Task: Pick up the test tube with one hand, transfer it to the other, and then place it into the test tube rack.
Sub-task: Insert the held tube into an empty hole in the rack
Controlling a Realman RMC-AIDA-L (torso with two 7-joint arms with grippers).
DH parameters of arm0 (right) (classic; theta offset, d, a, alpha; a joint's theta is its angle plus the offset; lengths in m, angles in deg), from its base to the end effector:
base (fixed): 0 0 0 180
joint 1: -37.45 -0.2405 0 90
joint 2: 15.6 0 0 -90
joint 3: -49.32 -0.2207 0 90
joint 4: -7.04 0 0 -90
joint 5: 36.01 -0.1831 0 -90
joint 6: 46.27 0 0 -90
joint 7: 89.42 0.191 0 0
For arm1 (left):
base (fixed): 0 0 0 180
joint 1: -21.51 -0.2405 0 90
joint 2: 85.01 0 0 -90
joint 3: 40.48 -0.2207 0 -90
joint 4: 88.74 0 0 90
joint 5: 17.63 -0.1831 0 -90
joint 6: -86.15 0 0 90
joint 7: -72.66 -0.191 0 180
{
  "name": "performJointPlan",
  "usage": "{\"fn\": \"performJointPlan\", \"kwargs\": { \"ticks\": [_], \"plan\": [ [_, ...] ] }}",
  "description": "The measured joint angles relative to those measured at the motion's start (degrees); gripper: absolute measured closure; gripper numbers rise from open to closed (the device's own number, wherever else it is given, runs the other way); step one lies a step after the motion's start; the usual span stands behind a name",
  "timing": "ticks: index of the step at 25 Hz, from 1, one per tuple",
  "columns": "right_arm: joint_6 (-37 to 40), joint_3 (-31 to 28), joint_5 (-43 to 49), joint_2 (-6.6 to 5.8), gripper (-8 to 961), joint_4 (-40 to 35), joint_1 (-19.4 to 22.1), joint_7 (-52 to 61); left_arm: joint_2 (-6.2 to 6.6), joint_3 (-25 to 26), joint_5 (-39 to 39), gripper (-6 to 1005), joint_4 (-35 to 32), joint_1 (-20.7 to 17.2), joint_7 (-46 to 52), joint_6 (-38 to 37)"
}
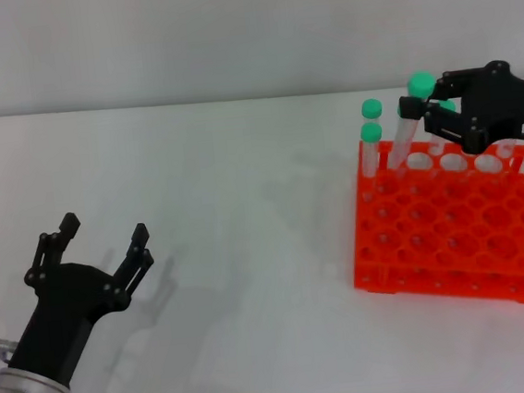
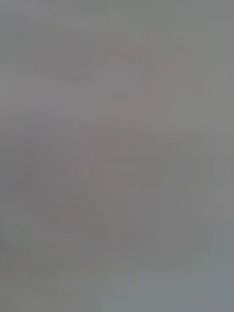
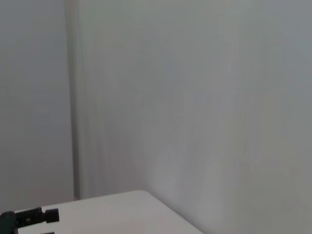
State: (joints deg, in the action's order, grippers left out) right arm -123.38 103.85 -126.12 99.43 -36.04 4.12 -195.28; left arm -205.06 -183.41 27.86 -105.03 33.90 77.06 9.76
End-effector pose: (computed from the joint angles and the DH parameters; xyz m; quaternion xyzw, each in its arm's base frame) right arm 0.1413 0.3728 0.0213 -0.9197 0.0876 0.2982 0.2401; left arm -0.2590 0.2816 -0.0227 -0.7319 -0.2020 -0.3315 0.5600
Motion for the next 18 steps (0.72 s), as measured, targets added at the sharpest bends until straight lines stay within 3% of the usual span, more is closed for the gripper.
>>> {"fn": "performJointPlan", "kwargs": {
  "ticks": [9,18],
  "plan": [
    [7.8,5.7,0.0,0.23,668,0.5,-1.6,-0.1,0.00,0.1,1.6,105,0.2,0.0,0.0,0.1],
    [11.2,7.0,0.0,0.28,655,0.9,-1.8,-0.2,0.00,0.2,1.7,105,0.3,0.3,0.0,0.1]
  ]
}}
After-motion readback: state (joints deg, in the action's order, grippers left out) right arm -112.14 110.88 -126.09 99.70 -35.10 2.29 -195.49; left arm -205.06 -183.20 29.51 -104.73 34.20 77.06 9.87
